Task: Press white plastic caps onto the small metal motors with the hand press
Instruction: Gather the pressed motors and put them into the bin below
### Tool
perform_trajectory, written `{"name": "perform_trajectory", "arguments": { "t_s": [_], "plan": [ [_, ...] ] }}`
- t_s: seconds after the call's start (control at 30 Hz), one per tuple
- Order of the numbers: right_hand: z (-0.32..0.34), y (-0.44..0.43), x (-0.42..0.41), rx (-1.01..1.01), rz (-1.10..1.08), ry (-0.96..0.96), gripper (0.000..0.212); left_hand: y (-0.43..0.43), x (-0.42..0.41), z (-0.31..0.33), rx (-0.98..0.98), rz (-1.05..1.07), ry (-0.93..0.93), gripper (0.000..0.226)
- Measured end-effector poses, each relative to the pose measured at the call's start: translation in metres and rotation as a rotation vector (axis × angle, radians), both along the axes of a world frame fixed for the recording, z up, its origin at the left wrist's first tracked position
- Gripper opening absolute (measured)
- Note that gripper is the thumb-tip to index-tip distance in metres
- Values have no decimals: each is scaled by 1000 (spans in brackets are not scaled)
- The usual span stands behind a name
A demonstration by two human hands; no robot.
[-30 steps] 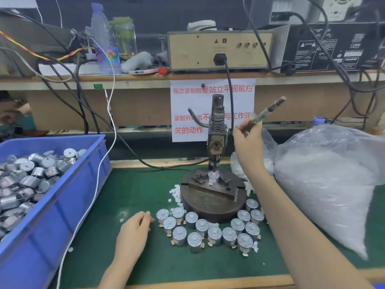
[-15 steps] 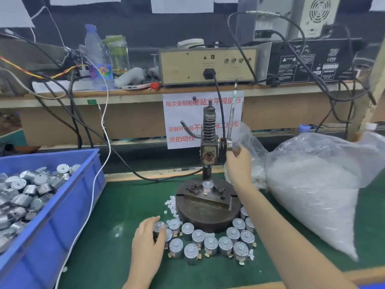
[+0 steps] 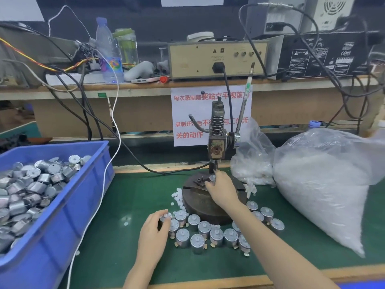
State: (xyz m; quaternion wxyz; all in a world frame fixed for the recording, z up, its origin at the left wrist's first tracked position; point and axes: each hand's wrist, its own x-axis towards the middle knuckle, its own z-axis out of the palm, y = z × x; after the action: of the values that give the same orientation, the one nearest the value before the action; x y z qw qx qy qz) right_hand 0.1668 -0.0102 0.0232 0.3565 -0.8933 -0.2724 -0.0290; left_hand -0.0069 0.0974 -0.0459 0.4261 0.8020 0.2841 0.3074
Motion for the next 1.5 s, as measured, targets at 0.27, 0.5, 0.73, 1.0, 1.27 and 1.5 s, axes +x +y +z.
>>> {"name": "perform_trajectory", "arguments": {
  "t_s": [0.27, 0.5, 0.73, 1.0, 1.27, 1.5],
  "plan": [
    [-11, -14, -13, -14, 99, -174, 39, -1, 0, -2, 88, -22, 35, 26],
    [-11, -77, -25, 230, -13, -76, 32, -1, 2, -4, 189, -74, 78, 32],
    [-41, -156, -41, 207, -187, -14, 25, -7, 0, 0, 270, -90, 164, 32],
    [-59, -166, -39, -63, -133, -213, 29, -29, 2, 9, 412, -38, 200, 32],
    [-67, -162, -17, -85, -87, -99, 68, -88, 35, 31, 611, -316, 131, 44],
    [-61, -167, -1, -33, -136, -200, 73, -130, 60, 20, 644, -476, 92, 42]
  ]
}}
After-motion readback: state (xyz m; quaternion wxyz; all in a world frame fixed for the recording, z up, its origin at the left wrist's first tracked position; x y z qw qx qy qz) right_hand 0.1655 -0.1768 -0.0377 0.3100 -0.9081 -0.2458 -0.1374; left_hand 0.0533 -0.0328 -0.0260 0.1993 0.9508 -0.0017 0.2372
